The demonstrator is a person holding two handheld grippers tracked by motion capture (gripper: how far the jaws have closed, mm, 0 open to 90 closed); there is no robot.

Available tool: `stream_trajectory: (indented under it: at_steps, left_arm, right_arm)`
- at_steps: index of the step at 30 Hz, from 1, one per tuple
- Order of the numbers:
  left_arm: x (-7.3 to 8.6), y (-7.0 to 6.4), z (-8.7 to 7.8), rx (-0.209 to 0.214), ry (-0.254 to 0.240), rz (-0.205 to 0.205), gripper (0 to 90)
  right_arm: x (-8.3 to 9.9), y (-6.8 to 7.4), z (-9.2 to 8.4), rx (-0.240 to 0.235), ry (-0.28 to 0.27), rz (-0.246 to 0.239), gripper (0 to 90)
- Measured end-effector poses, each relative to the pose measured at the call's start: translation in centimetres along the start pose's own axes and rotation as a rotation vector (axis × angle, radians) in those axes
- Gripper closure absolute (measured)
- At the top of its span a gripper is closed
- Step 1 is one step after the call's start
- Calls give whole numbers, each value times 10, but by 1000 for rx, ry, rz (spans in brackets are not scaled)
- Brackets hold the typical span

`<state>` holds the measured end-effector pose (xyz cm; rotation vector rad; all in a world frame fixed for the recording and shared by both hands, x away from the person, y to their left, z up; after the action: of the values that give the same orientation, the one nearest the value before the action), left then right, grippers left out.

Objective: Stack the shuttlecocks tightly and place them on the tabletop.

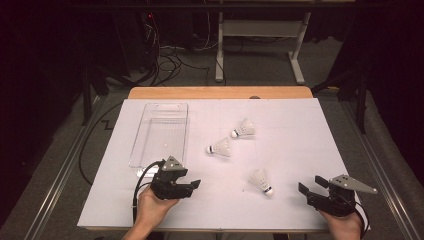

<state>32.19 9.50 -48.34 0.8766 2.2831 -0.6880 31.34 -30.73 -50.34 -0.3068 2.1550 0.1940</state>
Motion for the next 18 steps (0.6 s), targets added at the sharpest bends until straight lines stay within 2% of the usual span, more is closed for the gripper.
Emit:
stream_trajectory:
  at_steps: [14,18]
  left_arm:
    - [11,5,-8,-2,-23,-14,390]
    - [15,8,-12,-16,-34,-14,390]
  right_arm:
    - [0,0,0,0,1,0,306]
    - [0,0,0,1,1,1,305]
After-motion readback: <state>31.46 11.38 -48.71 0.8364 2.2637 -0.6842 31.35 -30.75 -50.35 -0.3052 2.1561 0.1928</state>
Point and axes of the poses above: each handheld gripper's, and its own axes: z roughly forward along the jaws, x roughly out of its underside, y roughly to its left, the point moved 7 cm from there along z, roughly forward along the jaws, and after that the axes turned 7 degrees about x, right-handed, at the moved point
